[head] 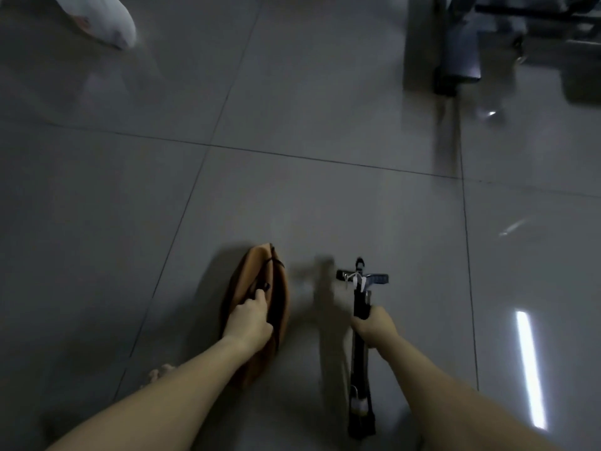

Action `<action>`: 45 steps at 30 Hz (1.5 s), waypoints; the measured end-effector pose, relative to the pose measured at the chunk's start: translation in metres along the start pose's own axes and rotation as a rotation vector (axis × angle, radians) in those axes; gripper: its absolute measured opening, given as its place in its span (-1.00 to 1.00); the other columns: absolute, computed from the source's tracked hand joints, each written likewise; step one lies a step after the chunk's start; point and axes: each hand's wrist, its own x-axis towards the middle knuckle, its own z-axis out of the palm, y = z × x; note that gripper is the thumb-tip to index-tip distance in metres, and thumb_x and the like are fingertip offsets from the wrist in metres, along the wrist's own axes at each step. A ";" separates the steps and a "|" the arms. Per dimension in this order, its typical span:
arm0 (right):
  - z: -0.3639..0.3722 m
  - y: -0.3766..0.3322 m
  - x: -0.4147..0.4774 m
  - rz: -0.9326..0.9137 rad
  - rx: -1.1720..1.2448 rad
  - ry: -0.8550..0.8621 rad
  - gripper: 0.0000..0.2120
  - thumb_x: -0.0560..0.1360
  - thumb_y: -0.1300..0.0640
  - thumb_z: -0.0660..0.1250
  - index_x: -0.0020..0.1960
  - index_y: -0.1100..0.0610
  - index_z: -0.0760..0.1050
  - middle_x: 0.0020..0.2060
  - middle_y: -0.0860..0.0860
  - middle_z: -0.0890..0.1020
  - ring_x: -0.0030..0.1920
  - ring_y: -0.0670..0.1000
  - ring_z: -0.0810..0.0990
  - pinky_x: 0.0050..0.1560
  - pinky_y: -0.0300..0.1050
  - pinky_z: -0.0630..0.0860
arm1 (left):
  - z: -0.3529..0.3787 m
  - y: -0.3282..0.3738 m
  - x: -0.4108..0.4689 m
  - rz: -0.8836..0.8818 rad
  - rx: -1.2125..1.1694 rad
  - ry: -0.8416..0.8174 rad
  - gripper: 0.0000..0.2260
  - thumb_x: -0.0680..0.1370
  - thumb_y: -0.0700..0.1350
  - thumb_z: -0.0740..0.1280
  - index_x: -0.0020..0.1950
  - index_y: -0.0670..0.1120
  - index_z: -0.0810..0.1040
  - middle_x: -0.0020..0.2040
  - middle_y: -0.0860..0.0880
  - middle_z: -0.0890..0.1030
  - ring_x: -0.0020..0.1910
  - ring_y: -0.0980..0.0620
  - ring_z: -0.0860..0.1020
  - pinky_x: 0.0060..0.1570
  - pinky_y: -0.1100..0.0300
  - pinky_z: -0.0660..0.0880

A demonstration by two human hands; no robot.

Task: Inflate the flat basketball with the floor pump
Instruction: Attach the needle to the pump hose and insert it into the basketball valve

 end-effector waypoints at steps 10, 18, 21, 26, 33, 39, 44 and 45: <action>-0.106 -0.117 -0.073 -0.244 -0.171 0.104 -0.76 0.47 0.10 0.43 0.05 0.17 0.47 -0.12 0.12 0.61 -0.09 0.18 0.65 -0.05 0.16 0.66 | -0.075 0.063 -0.020 0.123 -0.067 -0.213 -0.61 0.55 0.12 0.43 0.27 -0.08 0.53 0.15 -0.06 0.60 0.06 -0.02 0.58 0.00 0.11 0.55; -0.151 -0.190 -0.180 -0.447 -0.115 -0.057 -0.77 0.46 0.20 0.42 0.09 0.20 0.51 -0.05 0.17 0.65 -0.09 0.12 0.70 -0.16 0.07 0.70 | -0.261 0.122 -0.106 0.578 -0.742 0.151 -0.69 0.61 -0.07 0.41 0.32 -0.07 0.48 -0.05 -0.07 0.62 -0.18 -0.03 0.65 -0.24 0.10 0.62; -0.147 -0.202 -0.212 -0.504 -0.039 -0.140 -0.79 0.51 0.20 0.39 0.11 0.25 0.52 0.00 0.25 0.65 -0.02 0.20 0.69 -0.15 0.05 0.70 | -0.275 0.115 -0.128 0.688 -0.581 0.374 -0.72 0.62 -0.12 0.39 0.32 -0.04 0.51 -0.09 0.04 0.63 -0.31 0.06 0.65 -0.31 0.12 0.62; -0.137 -0.202 -0.230 -0.525 0.107 -0.263 -0.84 0.53 0.24 0.38 0.10 0.23 0.52 -0.01 0.17 0.66 -0.05 0.08 0.70 -0.14 -0.05 0.68 | -0.276 0.104 -0.130 0.865 -0.399 0.658 -0.79 0.59 -0.06 0.42 0.22 0.00 0.59 0.02 0.12 0.56 -0.14 0.14 0.60 -0.16 0.26 0.53; -0.160 -0.200 -0.256 -0.484 -0.037 -0.286 -0.74 0.54 0.17 0.42 0.20 0.18 0.53 0.09 0.16 0.65 0.08 0.17 0.67 0.03 0.10 0.67 | -0.271 0.118 -0.156 1.134 -0.346 0.745 -0.91 0.66 -0.21 0.29 0.03 -0.17 0.59 -0.02 0.06 0.55 -0.11 0.11 0.55 -0.08 0.26 0.47; -0.203 -0.192 -0.286 -0.516 -0.249 -0.050 -0.84 0.54 0.16 0.41 0.05 0.24 0.59 -0.10 0.12 0.69 -0.16 0.03 0.73 -0.09 0.04 0.69 | -0.272 0.124 -0.163 1.089 -0.353 0.746 -0.88 0.67 -0.17 0.28 0.00 -0.15 0.58 -0.11 0.07 0.54 -0.23 0.14 0.50 -0.20 0.33 0.40; -0.203 -0.194 -0.290 -0.965 -0.072 0.420 -0.83 0.54 0.06 0.37 0.11 0.02 0.54 -0.12 -0.10 0.64 -0.17 -0.13 0.66 -0.18 -0.19 0.64 | -0.271 0.129 -0.147 1.027 -0.281 0.692 -0.88 0.65 -0.15 0.28 -0.02 -0.14 0.57 -0.13 0.02 0.57 -0.23 0.02 0.56 -0.24 0.06 0.50; -0.197 -0.196 -0.285 -0.989 -0.115 0.440 -0.83 0.55 0.04 0.36 0.13 -0.01 0.55 -0.13 -0.14 0.63 -0.17 -0.16 0.64 -0.18 -0.24 0.61 | -0.270 0.129 -0.146 1.011 -0.268 0.673 -0.90 0.65 -0.16 0.29 -0.03 -0.12 0.57 -0.14 0.02 0.57 -0.23 0.00 0.56 -0.24 0.01 0.50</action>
